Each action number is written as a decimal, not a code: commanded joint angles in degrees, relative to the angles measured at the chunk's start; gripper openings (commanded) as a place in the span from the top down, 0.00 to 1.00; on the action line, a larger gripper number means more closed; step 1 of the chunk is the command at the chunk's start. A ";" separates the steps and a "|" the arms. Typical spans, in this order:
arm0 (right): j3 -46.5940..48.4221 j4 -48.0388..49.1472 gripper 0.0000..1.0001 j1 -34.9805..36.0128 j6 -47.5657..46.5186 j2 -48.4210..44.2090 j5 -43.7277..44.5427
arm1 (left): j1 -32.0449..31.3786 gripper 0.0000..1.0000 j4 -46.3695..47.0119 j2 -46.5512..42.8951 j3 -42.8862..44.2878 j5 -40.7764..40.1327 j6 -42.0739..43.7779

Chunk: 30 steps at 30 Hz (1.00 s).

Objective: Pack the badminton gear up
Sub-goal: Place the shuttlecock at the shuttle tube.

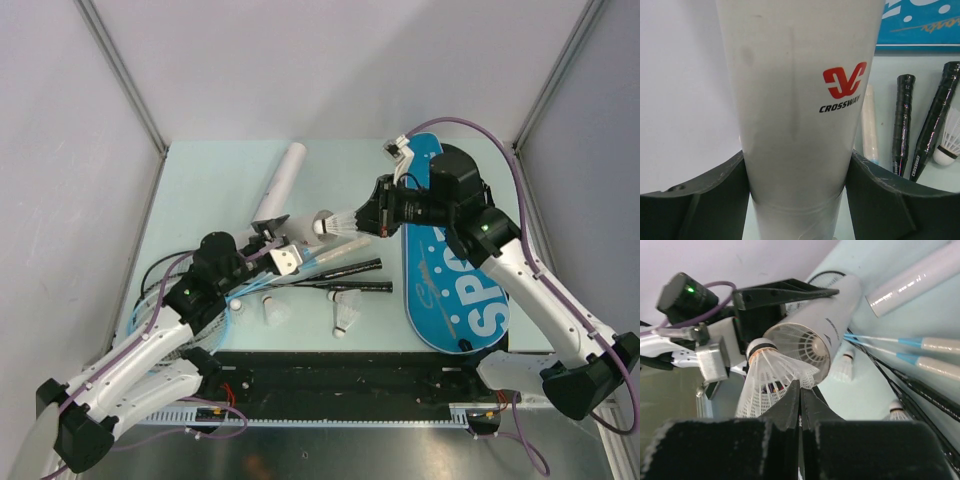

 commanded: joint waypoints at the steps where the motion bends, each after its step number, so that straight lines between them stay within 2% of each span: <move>1: 3.71 -4.91 1.00 1.05 -4.24 0.00 6.61 | -0.42 0.71 3.36 -1.21 2.74 1.91 1.95; 8: 4.68 -8.34 1.00 -0.19 -6.53 -2.11 6.88 | -0.51 0.72 3.36 -1.13 2.74 1.47 1.86; 11: 4.68 -7.99 1.00 1.65 -6.71 -1.50 7.23 | -0.51 0.72 3.36 -1.21 3.00 2.00 1.60; 16: 4.85 -4.48 1.00 7.54 -5.92 1.14 16.45 | -0.51 0.72 3.36 -1.48 3.00 2.18 1.16; 19: 5.03 -2.81 0.87 11.41 -6.17 2.28 24.44 | -0.86 0.73 3.36 -1.21 3.09 1.91 0.81; 20: 5.11 -2.89 0.69 12.02 -7.05 2.55 26.38 | -0.95 0.73 3.45 -1.04 3.26 2.00 0.89; 21: 5.11 -3.15 0.59 12.90 -7.23 2.72 30.14 | -0.95 0.73 3.45 -1.12 3.35 2.00 0.37; 23: 5.11 -3.51 0.41 12.82 -8.02 2.55 32.10 | -0.95 0.74 3.71 -0.95 3.35 2.00 0.28; 27: 4.76 -2.89 0.28 11.15 -8.37 1.23 32.82 | -1.04 0.75 3.97 -0.86 3.88 1.39 -0.95; 30: 5.20 -3.24 0.25 10.71 -8.99 2.81 30.62 | -0.95 0.76 4.32 -0.95 4.06 1.65 -1.56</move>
